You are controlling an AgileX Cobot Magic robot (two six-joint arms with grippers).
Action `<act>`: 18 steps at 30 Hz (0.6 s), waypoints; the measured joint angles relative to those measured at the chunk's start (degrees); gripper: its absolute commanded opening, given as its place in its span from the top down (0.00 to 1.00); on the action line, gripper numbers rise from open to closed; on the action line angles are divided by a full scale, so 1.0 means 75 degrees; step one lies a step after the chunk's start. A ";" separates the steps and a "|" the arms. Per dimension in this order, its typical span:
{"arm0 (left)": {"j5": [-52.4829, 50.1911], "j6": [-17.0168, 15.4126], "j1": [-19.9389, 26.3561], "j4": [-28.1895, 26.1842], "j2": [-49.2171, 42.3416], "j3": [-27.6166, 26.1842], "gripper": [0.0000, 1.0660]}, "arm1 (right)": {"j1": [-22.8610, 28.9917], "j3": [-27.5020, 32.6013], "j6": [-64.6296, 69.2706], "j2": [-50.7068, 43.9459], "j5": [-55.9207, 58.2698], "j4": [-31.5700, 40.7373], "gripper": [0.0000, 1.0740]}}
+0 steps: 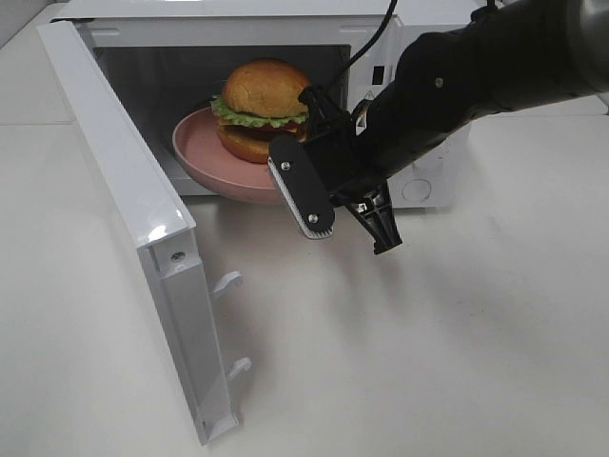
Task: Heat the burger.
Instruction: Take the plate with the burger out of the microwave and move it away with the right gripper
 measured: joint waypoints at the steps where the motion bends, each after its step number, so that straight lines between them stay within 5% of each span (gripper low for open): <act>1: 0.0000 0.0000 0.0000 0.0000 0.0000 0.0000 0.16 | 0.0000 0.0191 0.0000 -0.0138 -0.0183 0.0000 1.00; 18: 0.0000 0.0000 0.0000 0.0000 0.0000 0.0000 0.16 | 0.0191 0.1459 0.0176 -0.0924 -0.1077 -0.0199 1.00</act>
